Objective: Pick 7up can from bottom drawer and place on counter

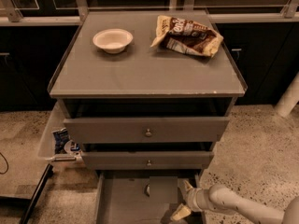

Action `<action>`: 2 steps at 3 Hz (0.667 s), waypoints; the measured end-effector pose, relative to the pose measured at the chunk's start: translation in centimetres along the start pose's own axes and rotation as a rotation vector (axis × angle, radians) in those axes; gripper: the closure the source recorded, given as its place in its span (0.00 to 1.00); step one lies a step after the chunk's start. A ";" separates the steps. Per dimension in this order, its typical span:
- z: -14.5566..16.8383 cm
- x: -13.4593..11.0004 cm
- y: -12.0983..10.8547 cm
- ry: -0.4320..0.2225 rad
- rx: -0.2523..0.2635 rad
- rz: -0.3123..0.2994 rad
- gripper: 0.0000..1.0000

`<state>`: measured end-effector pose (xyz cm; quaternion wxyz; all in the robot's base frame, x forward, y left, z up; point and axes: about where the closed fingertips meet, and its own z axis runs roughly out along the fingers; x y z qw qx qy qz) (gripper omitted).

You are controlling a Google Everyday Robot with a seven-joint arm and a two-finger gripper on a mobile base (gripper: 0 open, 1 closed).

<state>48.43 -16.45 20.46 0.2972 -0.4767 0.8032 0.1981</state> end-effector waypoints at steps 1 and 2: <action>0.9 0.3 -0.2 0.015 0.018 -0.004 0.00; 3.8 1.0 -1.3 0.032 0.036 -0.049 0.00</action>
Offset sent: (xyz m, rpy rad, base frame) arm 0.0442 0.0147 -0.0712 -0.1032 -0.0850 0.0308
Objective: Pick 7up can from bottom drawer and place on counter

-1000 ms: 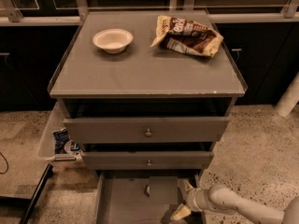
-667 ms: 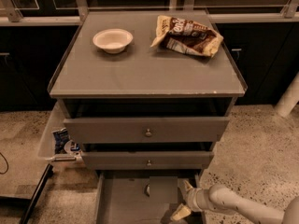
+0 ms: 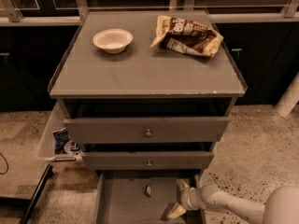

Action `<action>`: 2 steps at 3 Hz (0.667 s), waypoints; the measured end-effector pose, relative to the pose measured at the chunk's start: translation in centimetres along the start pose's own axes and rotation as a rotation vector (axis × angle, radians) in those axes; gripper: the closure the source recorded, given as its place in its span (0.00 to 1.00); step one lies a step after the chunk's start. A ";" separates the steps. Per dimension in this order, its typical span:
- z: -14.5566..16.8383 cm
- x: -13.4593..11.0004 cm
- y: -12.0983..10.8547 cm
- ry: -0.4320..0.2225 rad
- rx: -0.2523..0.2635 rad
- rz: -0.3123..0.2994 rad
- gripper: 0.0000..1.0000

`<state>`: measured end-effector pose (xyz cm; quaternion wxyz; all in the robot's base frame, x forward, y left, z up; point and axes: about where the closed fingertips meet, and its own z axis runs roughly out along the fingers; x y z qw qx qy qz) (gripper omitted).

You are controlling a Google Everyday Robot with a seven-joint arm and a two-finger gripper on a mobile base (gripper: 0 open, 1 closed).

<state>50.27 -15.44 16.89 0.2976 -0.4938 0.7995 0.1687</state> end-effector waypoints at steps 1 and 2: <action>2.5 0.3 -0.7 0.011 0.026 -0.081 0.00; 4.5 -0.1 -1.0 0.006 0.035 -0.169 0.00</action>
Offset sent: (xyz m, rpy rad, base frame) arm 0.0383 0.0321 -0.0462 -0.1042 -0.1919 0.1803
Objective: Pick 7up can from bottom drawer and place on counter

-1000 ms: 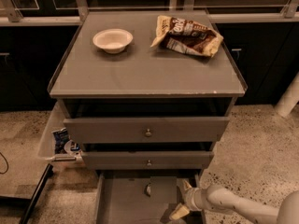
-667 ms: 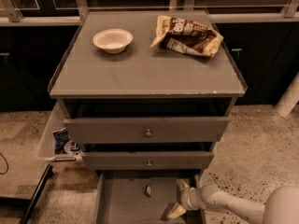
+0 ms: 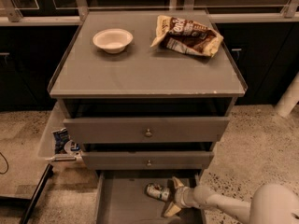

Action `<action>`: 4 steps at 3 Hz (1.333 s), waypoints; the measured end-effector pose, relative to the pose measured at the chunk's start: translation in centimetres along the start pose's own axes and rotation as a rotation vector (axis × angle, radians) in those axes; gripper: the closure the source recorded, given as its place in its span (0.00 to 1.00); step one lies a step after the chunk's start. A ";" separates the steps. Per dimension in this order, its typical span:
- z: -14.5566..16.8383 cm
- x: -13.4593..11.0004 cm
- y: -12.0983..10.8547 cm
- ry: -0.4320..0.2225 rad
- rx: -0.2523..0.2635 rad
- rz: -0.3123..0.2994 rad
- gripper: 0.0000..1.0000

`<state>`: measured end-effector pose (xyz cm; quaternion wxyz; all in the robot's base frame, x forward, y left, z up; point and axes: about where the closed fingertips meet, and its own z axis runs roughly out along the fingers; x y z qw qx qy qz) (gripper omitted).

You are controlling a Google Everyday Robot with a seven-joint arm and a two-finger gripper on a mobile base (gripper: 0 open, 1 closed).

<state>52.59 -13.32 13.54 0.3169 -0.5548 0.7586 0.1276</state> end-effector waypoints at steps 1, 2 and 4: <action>0.9 -1.8 0.2 -0.029 -0.017 -0.059 0.00; 1.2 -5.0 1.0 -0.095 -0.066 -0.121 0.00; 3.2 -3.7 0.1 -0.077 -0.055 -0.122 0.00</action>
Offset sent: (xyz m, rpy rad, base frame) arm 0.0009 0.0576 0.0407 0.0865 -0.0695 0.1964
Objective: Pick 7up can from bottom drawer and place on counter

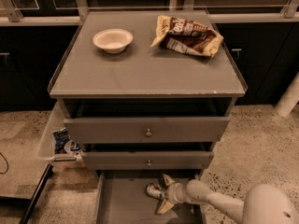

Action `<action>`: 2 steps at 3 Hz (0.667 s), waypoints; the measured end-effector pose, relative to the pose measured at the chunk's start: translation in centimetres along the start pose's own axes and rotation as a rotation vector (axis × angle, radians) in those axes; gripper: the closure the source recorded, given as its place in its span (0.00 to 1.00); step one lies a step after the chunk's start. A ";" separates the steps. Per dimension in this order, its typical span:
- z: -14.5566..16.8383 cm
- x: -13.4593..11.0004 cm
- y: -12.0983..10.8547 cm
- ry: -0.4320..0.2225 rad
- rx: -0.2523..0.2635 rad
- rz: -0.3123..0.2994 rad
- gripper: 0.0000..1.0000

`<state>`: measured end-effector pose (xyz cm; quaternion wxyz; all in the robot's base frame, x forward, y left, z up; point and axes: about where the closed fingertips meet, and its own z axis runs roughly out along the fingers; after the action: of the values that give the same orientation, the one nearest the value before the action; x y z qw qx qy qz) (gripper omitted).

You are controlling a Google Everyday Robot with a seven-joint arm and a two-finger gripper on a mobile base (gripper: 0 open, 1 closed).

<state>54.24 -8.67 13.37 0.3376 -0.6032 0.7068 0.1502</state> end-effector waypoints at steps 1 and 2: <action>0.0 0.0 0.0 0.000 0.001 0.000 0.19; 0.0 0.0 0.0 0.000 0.001 0.000 0.42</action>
Offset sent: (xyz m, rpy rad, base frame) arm 0.0005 -0.0002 -0.0001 -0.0002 -0.0005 -0.0008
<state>54.29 -8.68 13.36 0.3378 -0.6031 0.7070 0.1499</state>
